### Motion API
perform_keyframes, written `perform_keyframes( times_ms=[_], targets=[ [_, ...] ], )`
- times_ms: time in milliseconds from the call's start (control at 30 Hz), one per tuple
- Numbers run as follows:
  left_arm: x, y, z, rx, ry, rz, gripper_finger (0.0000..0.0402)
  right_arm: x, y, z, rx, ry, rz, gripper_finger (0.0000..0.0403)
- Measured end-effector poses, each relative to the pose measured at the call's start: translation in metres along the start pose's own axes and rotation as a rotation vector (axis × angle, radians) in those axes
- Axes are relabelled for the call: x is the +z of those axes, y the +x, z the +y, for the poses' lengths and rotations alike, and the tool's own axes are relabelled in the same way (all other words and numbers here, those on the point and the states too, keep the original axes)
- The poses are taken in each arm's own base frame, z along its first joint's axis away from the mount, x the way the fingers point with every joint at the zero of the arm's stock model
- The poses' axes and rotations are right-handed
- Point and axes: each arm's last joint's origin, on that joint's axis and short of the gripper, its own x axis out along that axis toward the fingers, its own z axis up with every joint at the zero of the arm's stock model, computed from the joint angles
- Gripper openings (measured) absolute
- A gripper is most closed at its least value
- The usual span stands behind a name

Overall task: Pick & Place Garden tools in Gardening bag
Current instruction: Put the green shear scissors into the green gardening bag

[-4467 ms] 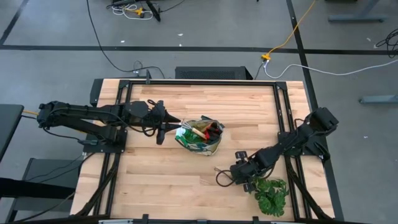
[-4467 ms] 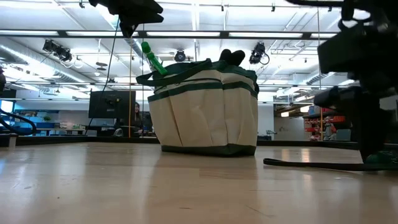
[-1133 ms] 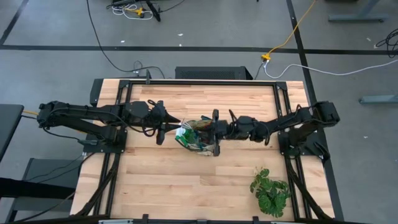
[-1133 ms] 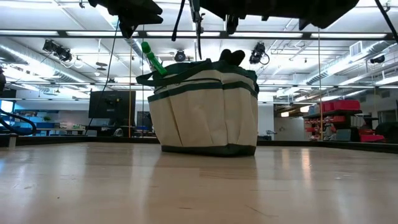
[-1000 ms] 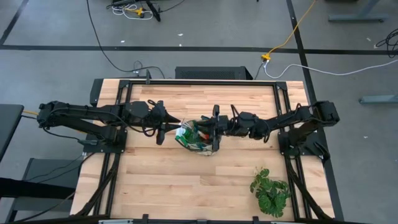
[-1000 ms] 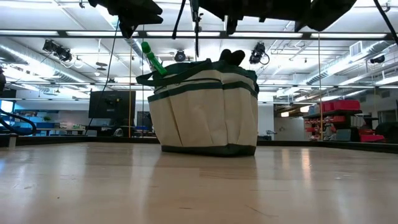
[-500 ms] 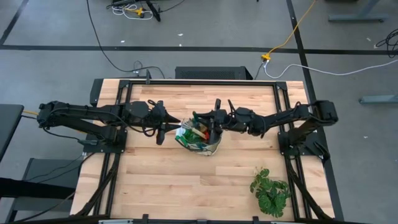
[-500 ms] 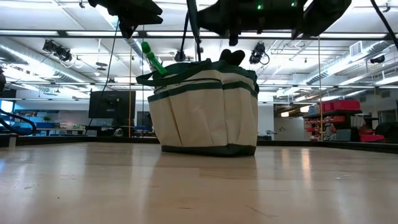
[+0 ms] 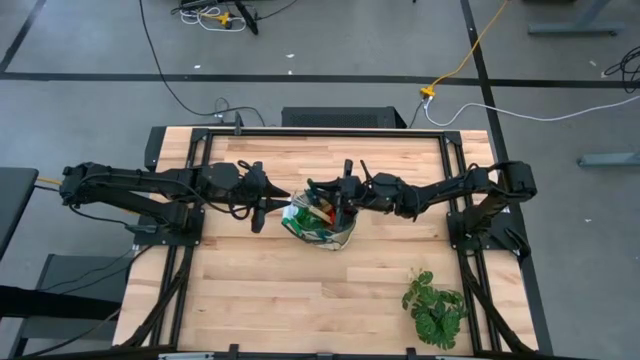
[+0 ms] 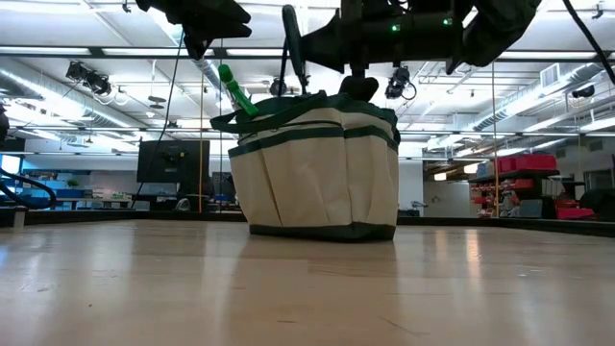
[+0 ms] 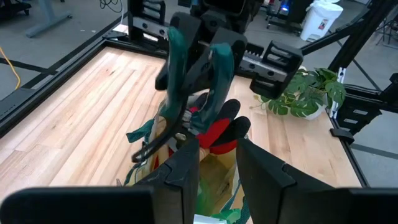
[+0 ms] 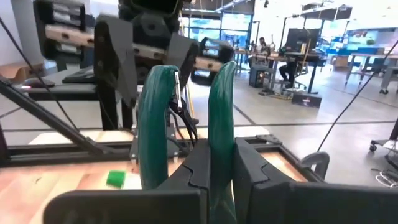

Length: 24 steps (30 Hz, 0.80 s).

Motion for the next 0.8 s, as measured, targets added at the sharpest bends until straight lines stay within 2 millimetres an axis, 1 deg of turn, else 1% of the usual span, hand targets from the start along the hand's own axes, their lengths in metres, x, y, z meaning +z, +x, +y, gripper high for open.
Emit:
perform_keyframes(
  times_ms=[133, 300, 400, 667, 800],
  targets=[
    [0.0, 0.0, 0.0, 0.0, 0.0, 0.0, 0.0112, -0.012, -0.007, -0.004, -0.007, 0.028, 0.017, 0.002],
    [0.0, 0.0, 0.0, 0.0, 0.0, 0.0, 0.0112, -0.021, -0.021, -0.005, -0.001, 0.065, -0.07, 0.002],
    [0.0, 0.0, 0.0, 0.0, 0.0, 0.0, 0.0112, -0.028, -0.027, -0.006, -0.009, 0.082, -0.064, 0.002],
    [-0.002, 0.008, 0.0, 0.026, 0.001, 0.007, 0.0112, -0.033, -0.028, -0.006, -0.013, 0.088, -0.049, 0.002],
    [-0.007, 0.015, 0.001, 0.037, 0.003, 0.042, 0.0112, -0.042, -0.025, -0.004, 0.007, 0.101, -0.031, 0.002]
  ],
)
